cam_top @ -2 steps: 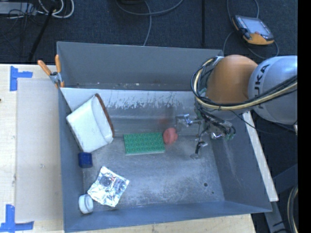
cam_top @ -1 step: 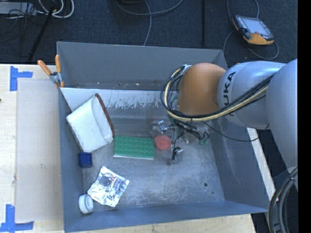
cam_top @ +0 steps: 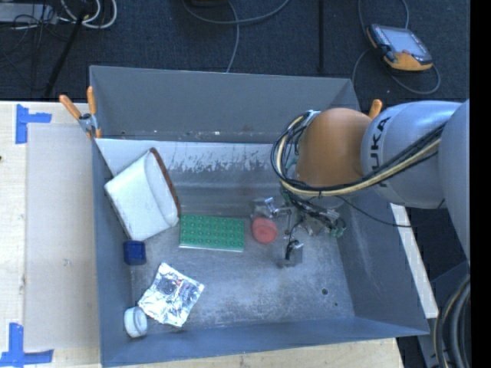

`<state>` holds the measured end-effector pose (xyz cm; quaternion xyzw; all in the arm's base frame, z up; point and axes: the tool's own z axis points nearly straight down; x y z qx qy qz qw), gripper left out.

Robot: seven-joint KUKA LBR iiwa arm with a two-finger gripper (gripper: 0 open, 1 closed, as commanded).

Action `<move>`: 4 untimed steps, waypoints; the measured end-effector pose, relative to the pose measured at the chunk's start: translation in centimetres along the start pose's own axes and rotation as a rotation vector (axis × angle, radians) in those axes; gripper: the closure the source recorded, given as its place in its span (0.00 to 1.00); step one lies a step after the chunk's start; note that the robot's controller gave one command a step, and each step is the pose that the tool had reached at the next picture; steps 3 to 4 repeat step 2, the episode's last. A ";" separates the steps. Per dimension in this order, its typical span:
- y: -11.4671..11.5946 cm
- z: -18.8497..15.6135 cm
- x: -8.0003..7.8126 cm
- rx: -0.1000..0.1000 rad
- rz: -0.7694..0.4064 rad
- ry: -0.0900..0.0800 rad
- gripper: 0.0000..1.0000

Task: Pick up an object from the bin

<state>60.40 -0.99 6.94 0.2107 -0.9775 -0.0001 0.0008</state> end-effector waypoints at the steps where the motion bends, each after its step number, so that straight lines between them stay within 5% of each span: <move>1: 0.1 0.0 -0.1 0.000 -0.003 -0.002 1.00; 2: 0.1 -12.4 -0.4 0.004 -0.002 -0.011 1.00; 4: 0.1 -12.4 -0.4 0.004 -0.002 -0.011 1.00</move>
Offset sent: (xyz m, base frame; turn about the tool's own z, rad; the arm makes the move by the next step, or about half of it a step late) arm 0.0000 0.0000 0.0000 0.0000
